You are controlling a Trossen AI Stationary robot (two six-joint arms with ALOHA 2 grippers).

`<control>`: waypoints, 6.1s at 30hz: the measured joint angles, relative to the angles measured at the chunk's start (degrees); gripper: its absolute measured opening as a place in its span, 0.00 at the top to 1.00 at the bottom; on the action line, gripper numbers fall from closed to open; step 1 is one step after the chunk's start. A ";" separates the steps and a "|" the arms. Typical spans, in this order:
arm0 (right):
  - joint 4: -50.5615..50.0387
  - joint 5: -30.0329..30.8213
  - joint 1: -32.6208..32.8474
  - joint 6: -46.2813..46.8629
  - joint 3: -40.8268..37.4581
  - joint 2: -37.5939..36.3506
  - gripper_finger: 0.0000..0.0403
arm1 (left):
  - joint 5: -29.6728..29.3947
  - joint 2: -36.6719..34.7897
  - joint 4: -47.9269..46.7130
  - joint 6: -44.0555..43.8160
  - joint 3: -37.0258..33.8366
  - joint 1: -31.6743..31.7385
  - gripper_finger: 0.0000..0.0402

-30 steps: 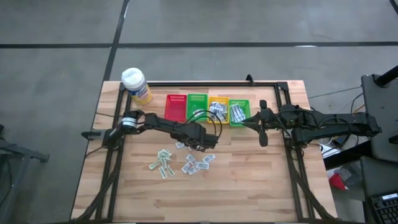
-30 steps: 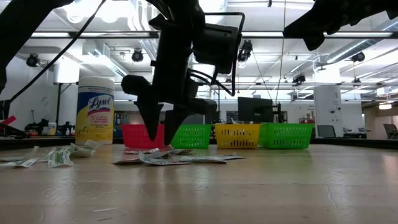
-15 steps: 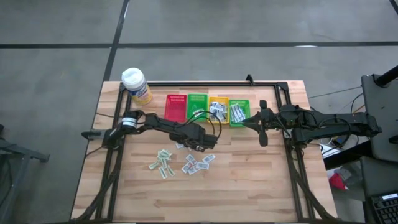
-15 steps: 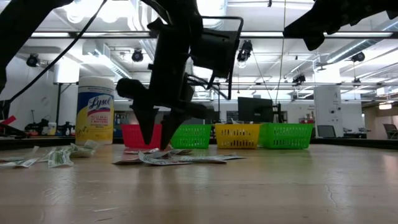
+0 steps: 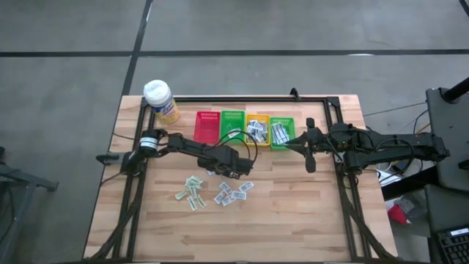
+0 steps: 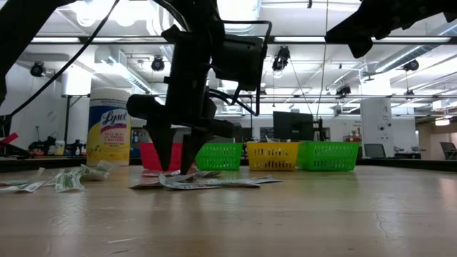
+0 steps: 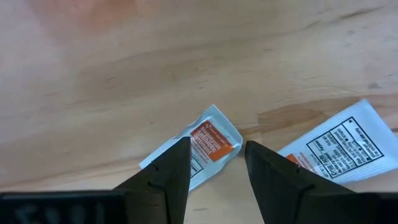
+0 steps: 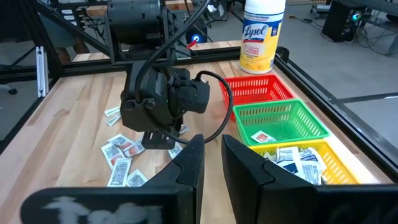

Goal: Pick & Place First Aid Supplies
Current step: Put the orange ointment pack into the left green bin

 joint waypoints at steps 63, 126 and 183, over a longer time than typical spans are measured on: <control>0.04 0.00 -0.02 -0.04 0.00 0.00 0.87 | -6.11 -8.07 2.26 11.69 -0.31 0.35 1.00; -0.04 0.00 -0.02 -4.37 0.00 0.00 0.87 | -17.11 -3.06 19.22 41.48 10.86 17.47 1.00; -0.30 0.02 -0.02 -4.56 0.00 -0.02 0.87 | 3.10 -9.88 12.10 51.58 8.75 5.50 0.70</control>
